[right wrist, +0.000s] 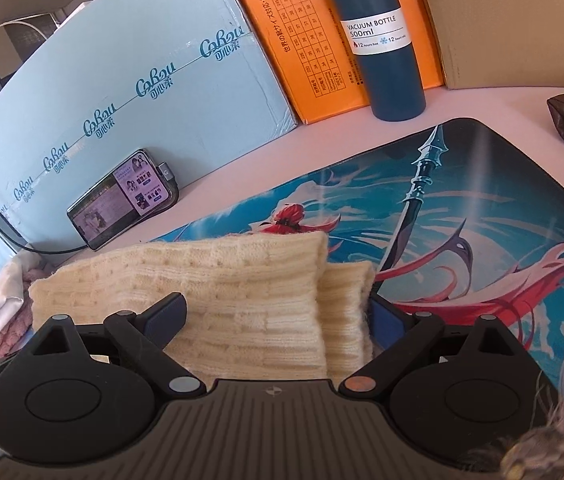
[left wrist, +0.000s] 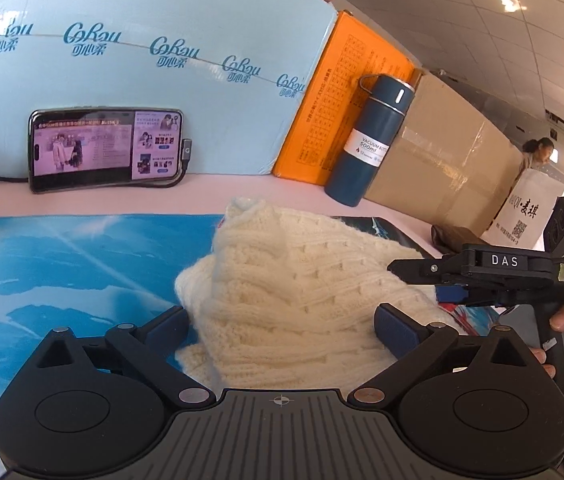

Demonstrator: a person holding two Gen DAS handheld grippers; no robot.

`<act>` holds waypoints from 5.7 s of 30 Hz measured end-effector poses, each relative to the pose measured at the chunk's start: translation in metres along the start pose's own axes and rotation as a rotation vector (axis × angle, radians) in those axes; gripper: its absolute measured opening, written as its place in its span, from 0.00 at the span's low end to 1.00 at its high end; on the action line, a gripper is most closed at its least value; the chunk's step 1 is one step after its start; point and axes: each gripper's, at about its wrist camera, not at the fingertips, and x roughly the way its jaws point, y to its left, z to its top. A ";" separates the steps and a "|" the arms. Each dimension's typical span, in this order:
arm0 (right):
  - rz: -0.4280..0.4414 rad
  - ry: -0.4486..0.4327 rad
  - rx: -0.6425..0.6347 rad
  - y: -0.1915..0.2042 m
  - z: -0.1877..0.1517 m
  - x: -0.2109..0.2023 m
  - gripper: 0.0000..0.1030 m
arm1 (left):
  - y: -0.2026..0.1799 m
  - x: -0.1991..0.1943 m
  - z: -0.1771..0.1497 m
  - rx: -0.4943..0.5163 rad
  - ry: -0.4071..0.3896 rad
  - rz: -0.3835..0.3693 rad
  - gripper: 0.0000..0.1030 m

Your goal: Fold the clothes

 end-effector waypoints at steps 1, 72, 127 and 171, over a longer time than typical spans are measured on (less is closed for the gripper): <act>-0.020 -0.003 -0.004 0.001 0.000 -0.002 0.93 | -0.006 -0.002 0.002 0.046 -0.016 0.006 0.97; -0.311 -0.815 0.720 -0.292 0.007 -0.168 0.21 | -0.355 0.319 0.080 0.394 0.019 -0.380 0.45; -0.823 -0.526 0.420 -0.061 -0.058 -0.109 0.95 | -0.180 0.135 0.028 0.403 -0.118 -0.121 1.00; -0.962 -0.530 0.478 -0.055 -0.064 -0.102 1.00 | -0.190 0.136 0.017 0.482 -0.137 -0.133 1.00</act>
